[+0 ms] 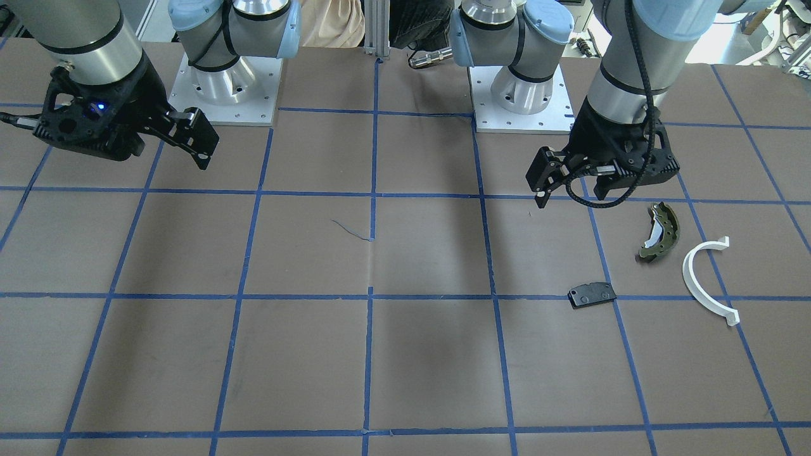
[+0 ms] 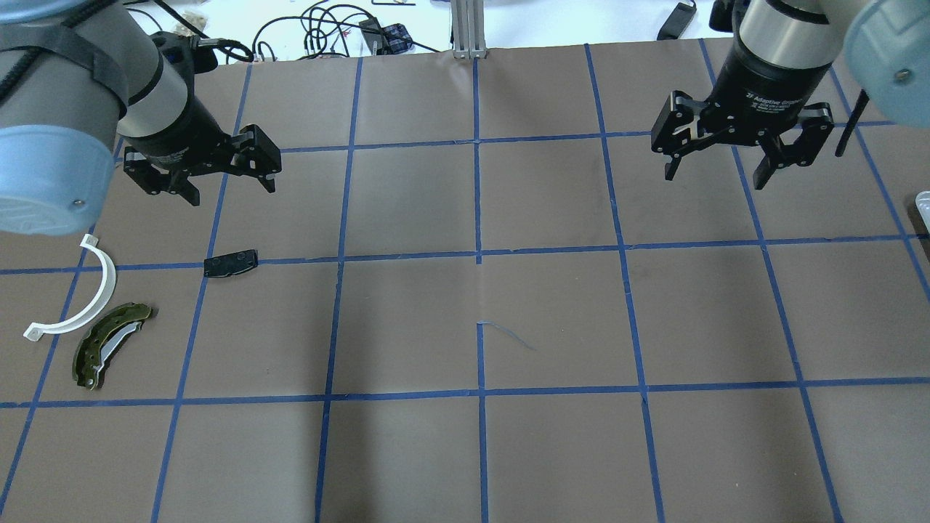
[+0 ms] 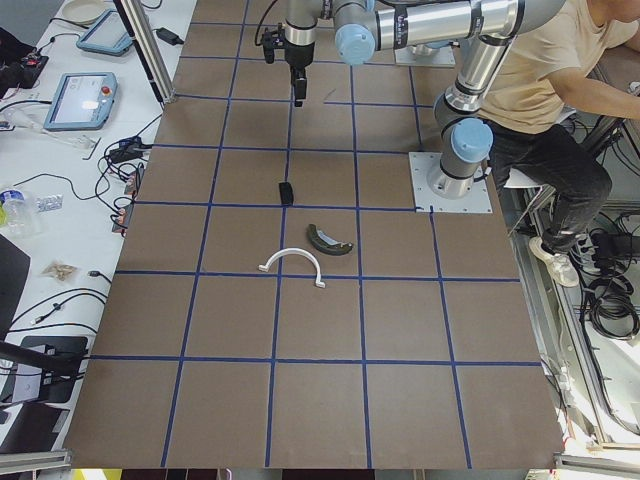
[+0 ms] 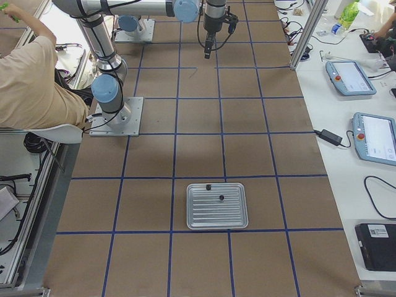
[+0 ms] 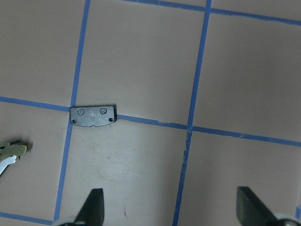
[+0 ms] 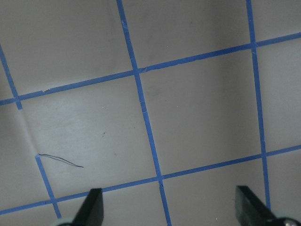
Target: Place bearing gear from tray to pile
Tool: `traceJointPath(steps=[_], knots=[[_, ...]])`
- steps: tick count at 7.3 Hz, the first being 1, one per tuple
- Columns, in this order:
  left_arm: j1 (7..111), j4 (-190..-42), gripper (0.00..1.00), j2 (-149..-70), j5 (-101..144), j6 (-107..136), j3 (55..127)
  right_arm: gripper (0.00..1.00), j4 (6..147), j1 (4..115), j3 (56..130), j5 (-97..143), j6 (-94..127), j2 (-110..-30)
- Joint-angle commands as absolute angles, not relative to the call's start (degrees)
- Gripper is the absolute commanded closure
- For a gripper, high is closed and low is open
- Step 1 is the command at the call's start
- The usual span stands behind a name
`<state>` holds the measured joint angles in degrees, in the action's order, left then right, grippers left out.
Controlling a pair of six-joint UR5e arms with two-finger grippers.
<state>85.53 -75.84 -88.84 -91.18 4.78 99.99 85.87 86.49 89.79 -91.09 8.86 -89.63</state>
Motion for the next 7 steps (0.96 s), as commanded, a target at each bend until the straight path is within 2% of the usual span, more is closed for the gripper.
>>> traceJointPath(steps=[1, 4, 7], knots=[[84.81, -75.41, 0.00, -89.56, -92.62, 5.09, 98.98, 0.00, 86.13, 79.32, 89.82, -91.32, -0.63, -89.03], [86.65, -79.10, 0.00, -88.51, -92.90, 4.92, 93.09, 0.00, 86.57, 66.83, 89.74, -91.06, -20.58, -86.50], [88.24, -88.93, 0.00, -88.07, -96.14, 5.10, 86.32, 0.00, 100.14, 53.49, 89.56, -91.23, -53.36, -79.13]])
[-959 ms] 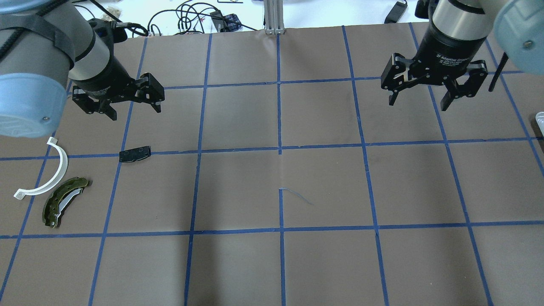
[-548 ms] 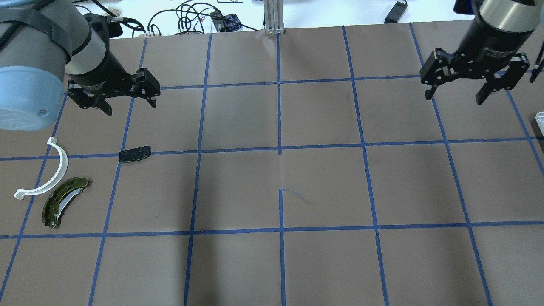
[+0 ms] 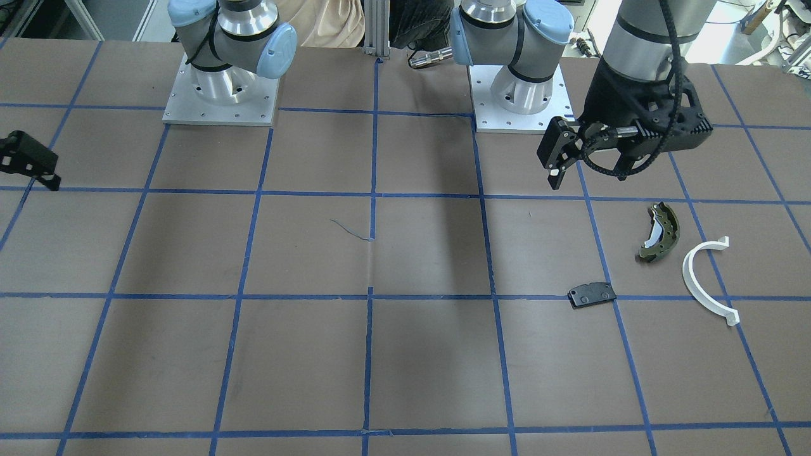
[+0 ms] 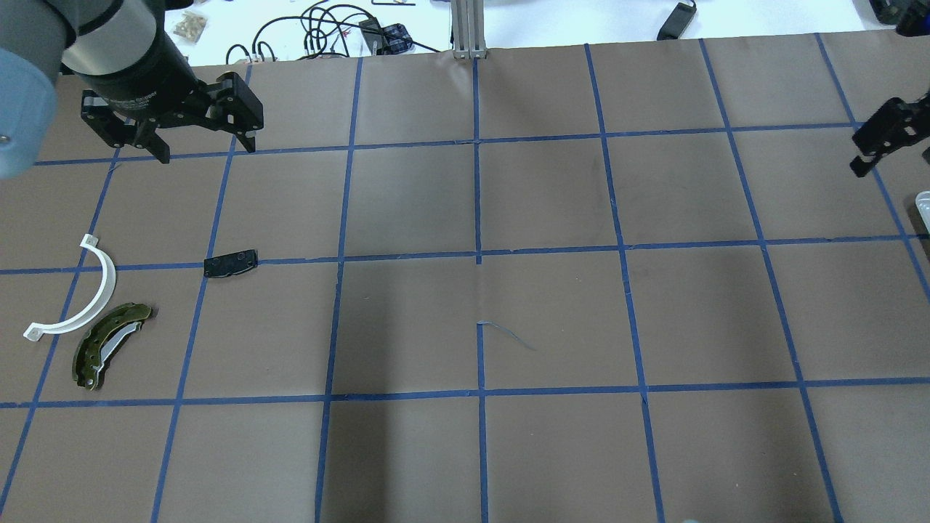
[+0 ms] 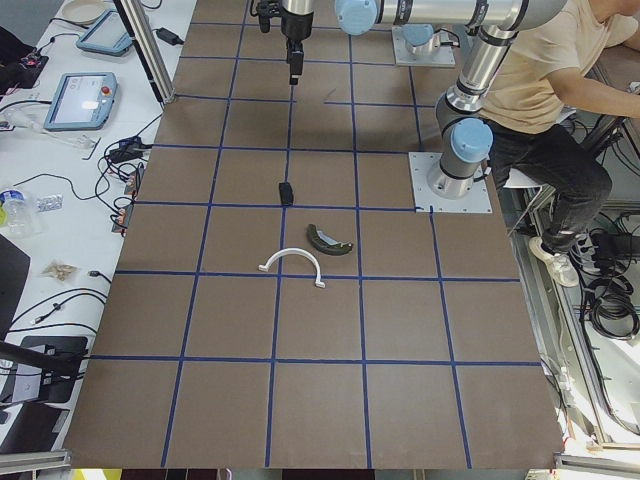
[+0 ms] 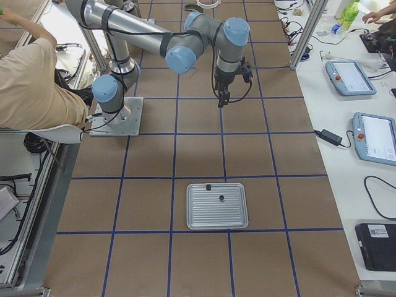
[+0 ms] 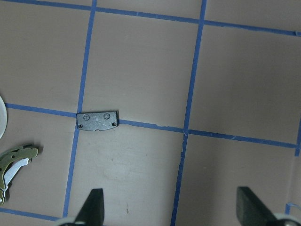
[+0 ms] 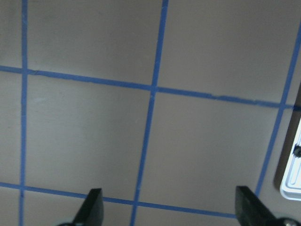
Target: Place bearing gear from tray to pile
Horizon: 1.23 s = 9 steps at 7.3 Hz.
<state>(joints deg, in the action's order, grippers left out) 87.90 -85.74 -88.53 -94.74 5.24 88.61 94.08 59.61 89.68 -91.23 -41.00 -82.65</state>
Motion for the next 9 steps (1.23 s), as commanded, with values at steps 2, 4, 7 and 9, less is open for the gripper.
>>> traceJointPath(steps=[2, 4, 7, 9], knots=[[87.98, -89.56, 0.00, -89.99, -96.24, 5.45, 87.27, 0.00, 105.28, 46.87, 87.90, -92.10, -63.50, -73.68], [87.98, -89.74, 0.00, -88.61, -95.72, 5.71, 86.67, 0.00, 113.93, 45.19, 87.36, -93.76, -72.56, -68.32], [87.81, -89.75, 0.00, -87.97, -90.66, 5.01, 85.26, 0.04, 115.22, 41.84, 86.75, -94.75, -74.80, -62.68], [88.50, -92.71, 0.00, -86.14, -93.21, 2.92, 85.51, 0.11, 117.49, 40.44, 86.31, -94.49, -75.06, -59.17]])
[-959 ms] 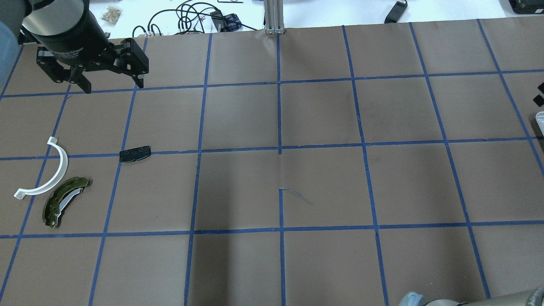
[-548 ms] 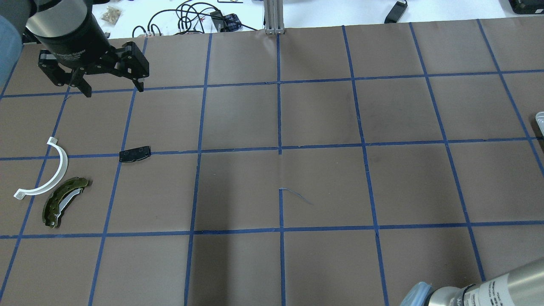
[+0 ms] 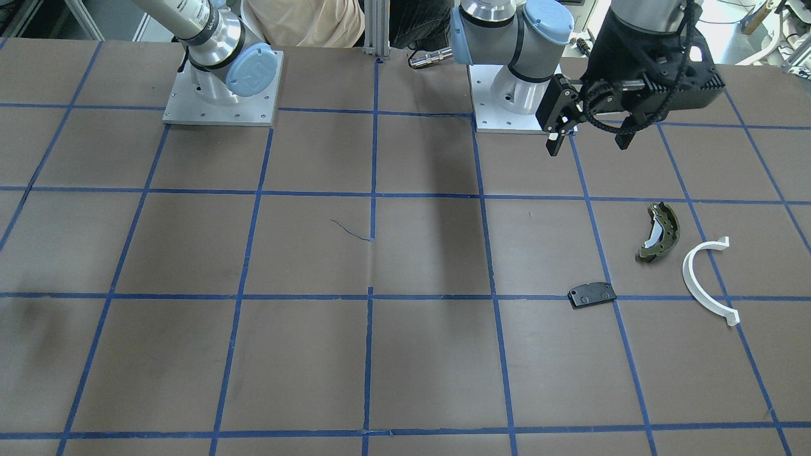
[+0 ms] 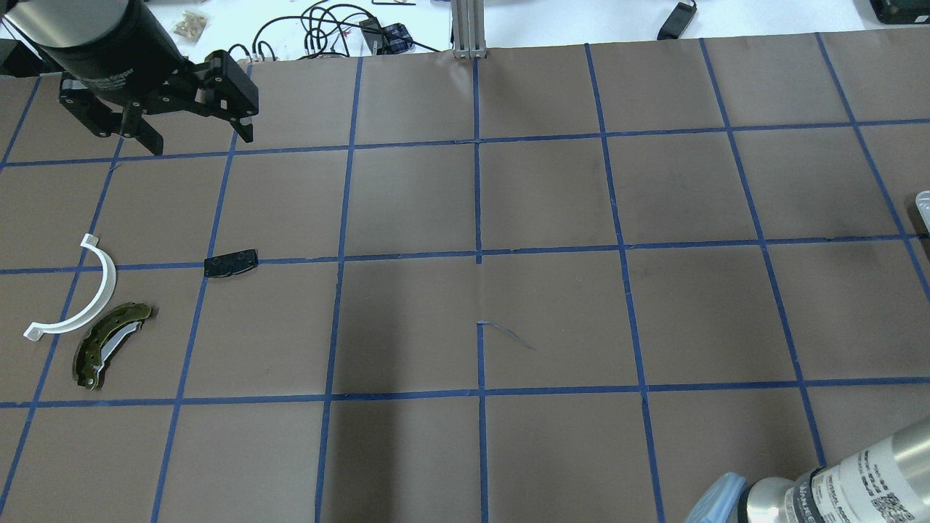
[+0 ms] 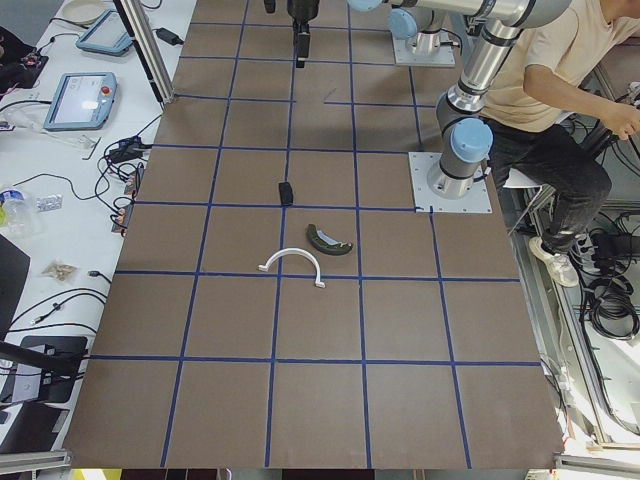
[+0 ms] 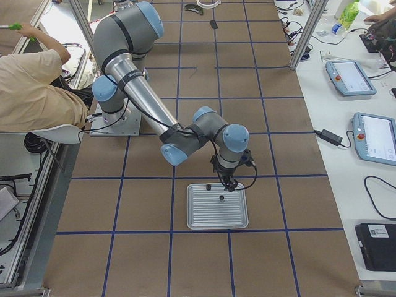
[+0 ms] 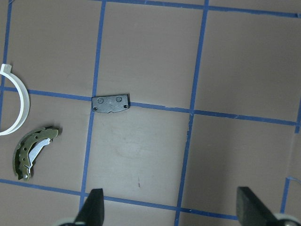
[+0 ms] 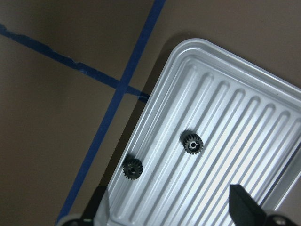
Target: Place bearing gear from tray to pile
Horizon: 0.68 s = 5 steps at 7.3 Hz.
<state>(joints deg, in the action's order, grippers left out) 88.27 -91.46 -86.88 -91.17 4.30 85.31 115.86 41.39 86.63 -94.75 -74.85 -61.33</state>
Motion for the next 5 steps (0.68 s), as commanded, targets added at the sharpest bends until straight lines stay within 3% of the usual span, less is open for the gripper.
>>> traceJointPath(steps=[1, 5], knots=[[89.03, -92.46, 0.00, -86.92, -96.82, -0.75, 85.69, 0.13, 118.64, 40.43, 85.79, -94.48, -75.06, -57.50], [90.00, -91.40, 0.00, -87.89, -87.81, 6.24, 85.79, 0.18, 118.74, 40.43, 82.01, -94.13, -74.45, -53.01]])
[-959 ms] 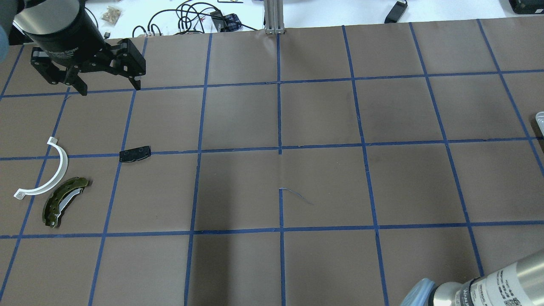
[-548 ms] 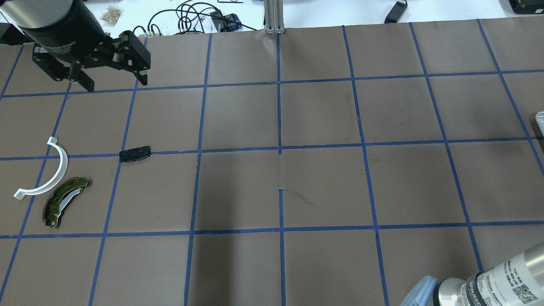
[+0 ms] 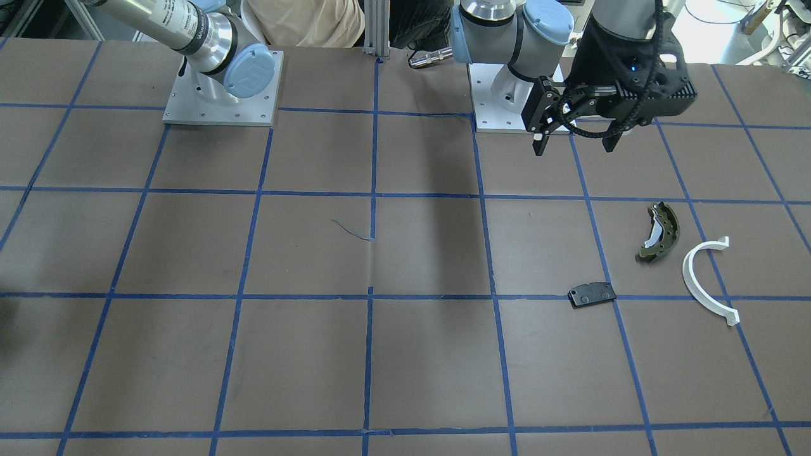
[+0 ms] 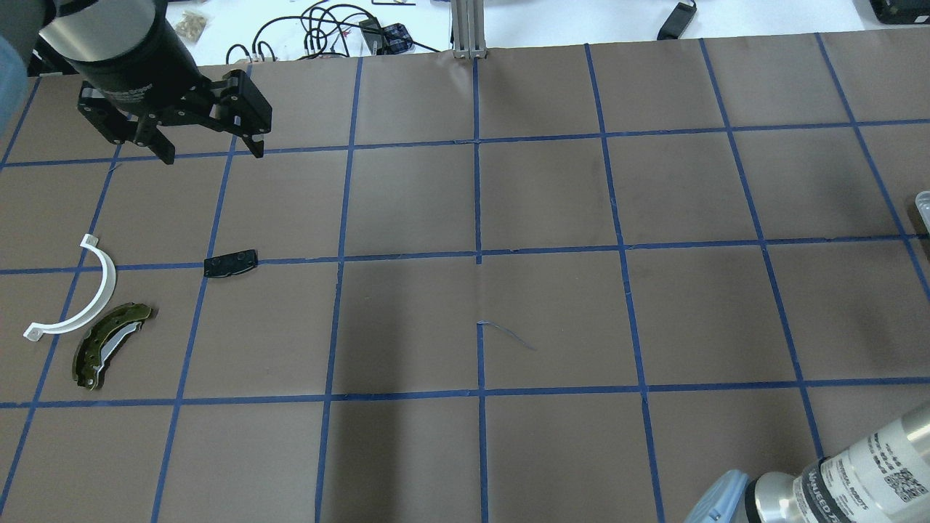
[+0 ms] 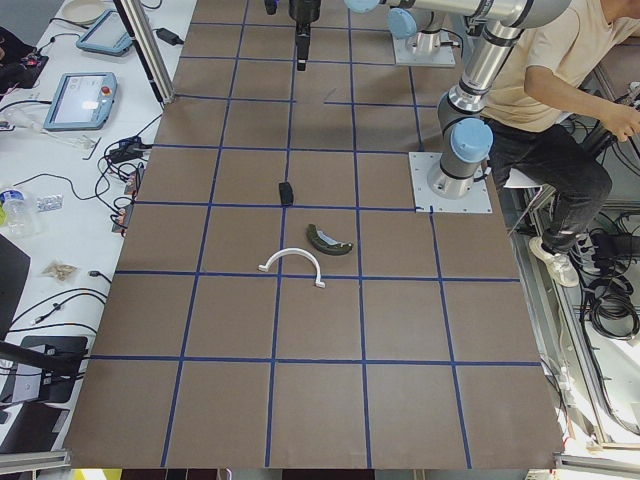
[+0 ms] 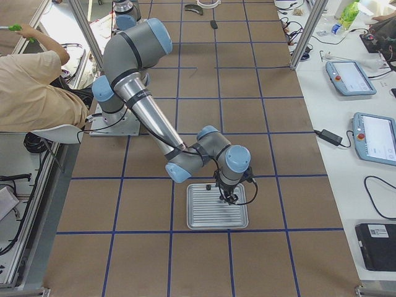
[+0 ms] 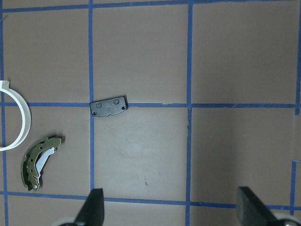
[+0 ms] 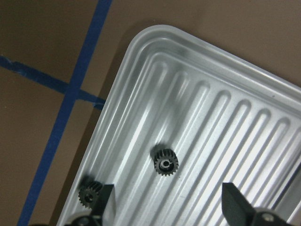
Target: Place bearing gear from tray to pile
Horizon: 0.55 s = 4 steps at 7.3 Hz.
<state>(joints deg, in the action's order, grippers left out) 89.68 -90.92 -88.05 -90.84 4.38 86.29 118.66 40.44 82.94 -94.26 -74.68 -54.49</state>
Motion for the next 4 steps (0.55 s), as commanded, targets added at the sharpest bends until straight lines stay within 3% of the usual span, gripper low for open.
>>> traceJointPath(steps=[1, 4], knots=[[89.91, -92.28, 0.00, -86.85, -87.89, 4.67, 85.78, 0.18, 118.74, 40.43, 82.00, -93.87, -74.44, -52.56], [89.74, -92.81, 0.00, -87.36, -89.30, -5.45, 86.92, 0.18, 118.92, 40.43, 82.18, -92.55, -72.43, -52.30]])
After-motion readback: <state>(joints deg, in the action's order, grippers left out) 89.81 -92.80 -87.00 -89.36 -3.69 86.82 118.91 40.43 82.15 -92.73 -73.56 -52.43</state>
